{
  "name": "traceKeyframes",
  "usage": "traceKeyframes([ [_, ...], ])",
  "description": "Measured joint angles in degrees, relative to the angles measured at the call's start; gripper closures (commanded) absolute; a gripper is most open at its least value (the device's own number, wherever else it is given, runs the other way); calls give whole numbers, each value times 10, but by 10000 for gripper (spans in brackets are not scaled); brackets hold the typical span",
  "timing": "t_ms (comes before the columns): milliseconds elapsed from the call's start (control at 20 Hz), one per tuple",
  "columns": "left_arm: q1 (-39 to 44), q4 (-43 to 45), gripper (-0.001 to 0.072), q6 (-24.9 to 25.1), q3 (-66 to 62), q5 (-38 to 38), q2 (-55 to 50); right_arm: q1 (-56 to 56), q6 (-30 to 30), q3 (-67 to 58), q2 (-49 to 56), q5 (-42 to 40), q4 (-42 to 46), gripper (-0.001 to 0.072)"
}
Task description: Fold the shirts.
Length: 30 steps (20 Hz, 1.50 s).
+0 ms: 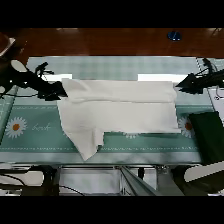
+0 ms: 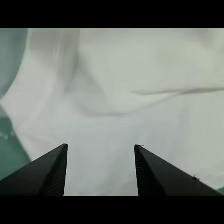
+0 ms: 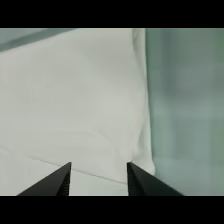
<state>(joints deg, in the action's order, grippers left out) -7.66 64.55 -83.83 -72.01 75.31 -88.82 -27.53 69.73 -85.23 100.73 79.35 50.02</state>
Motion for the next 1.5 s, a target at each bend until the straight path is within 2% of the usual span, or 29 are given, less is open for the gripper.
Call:
traceKeyframes([
  [150,-38,15,199,12,71,28,80,-48,4,34,-65,-18,13,307],
  [350,-125,25,199,30,245,10,207,-89,6,162,-164,-74,21,306],
  [500,-194,-27,199,56,372,-6,286,-99,-5,281,-230,-119,-30,306],
  [650,-222,-100,199,86,469,-23,335,-103,-34,356,-271,-147,-98,307],
  [900,-184,-197,199,115,564,-75,359,-106,-54,396,-293,-161,-138,306],
  [1150,-80,-256,201,92,600,-169,362,-107,-50,404,-297,-167,-131,306],
  [1200,-56,-265,224,83,603,-196,363,-108,-42,405,-298,-167,-114,307],
  [1300,-16,-262,688,74,606,-247,362,-110,-17,407,-298,-162,-58,307],
  [1500,20,-259,691,69,609,-278,363,-112,43,431,-298,-113,52,307],
])
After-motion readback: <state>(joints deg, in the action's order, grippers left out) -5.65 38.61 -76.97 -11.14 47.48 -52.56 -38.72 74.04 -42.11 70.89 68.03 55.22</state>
